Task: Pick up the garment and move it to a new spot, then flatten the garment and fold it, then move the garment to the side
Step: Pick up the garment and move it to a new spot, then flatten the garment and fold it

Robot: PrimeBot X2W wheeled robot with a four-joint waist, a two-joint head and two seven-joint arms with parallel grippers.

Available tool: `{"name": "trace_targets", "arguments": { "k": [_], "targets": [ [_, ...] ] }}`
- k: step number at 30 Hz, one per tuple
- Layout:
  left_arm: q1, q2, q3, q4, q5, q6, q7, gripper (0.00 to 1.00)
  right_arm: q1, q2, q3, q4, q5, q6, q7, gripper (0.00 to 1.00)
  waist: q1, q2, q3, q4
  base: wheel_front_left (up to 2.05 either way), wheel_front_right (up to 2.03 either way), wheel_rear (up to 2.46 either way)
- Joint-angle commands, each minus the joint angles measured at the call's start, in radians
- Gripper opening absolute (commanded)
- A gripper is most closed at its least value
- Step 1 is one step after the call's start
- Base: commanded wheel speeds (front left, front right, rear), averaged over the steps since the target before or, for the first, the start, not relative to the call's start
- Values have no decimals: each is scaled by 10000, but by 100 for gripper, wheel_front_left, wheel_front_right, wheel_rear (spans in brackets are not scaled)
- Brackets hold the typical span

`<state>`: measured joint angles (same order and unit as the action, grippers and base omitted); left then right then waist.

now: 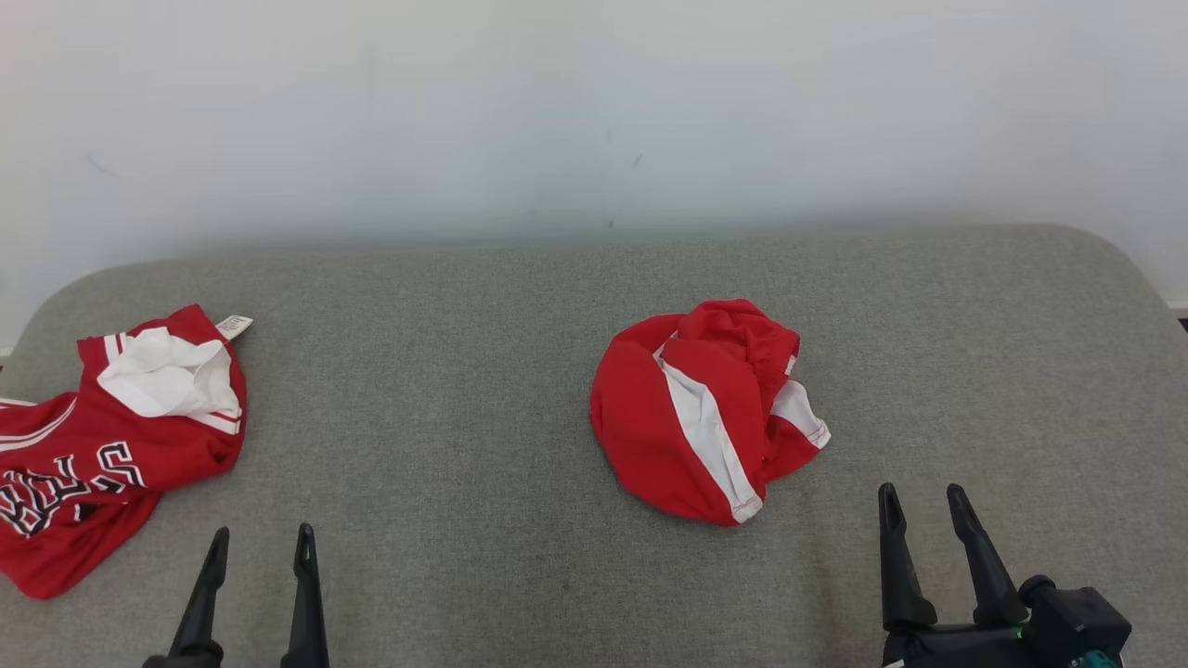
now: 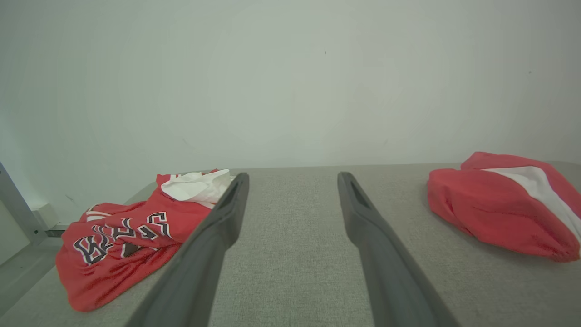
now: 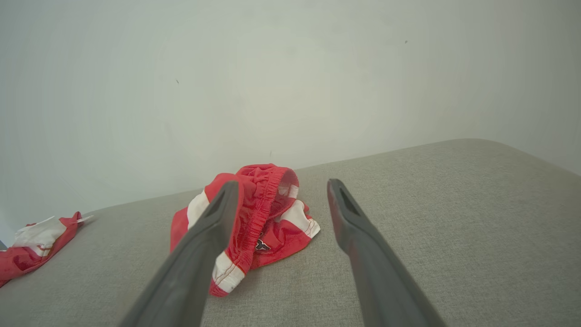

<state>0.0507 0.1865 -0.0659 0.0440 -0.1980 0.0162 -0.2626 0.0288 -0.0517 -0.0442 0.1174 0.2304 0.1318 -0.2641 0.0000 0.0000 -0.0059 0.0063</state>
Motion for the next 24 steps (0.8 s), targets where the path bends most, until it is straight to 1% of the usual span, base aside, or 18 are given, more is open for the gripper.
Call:
{"name": "trace_targets", "arguments": {
  "k": [1,4,7,11,18,24],
  "targets": [
    [181,-124,93,56,107,-98,-33,100,147,26,50,42,-85,-21,-6,100,0,0,-46,-3,0,0,0],
    [418,-345,304,206,285,-266,-33,100,243,22,59,105,-163,-21,-6,100,0,0,-100,-37,0,0,0],
    [500,-463,460,296,363,-350,-33,100,329,26,39,142,-201,-21,-4,100,0,0,-132,-49,0,0,0],
    [587,-611,727,514,563,-603,-33,100,473,25,9,190,-264,-21,-6,100,0,0,-187,-50,0,0,0],
    [613,-698,959,680,845,-939,-34,100,606,25,77,297,-274,-21,-6,100,0,0,-214,-16,0,0,0],
    [601,-812,1119,708,997,-1117,-34,100,635,25,99,335,-258,-21,-6,100,0,0,-152,32,0,0,0]
  ]
}}
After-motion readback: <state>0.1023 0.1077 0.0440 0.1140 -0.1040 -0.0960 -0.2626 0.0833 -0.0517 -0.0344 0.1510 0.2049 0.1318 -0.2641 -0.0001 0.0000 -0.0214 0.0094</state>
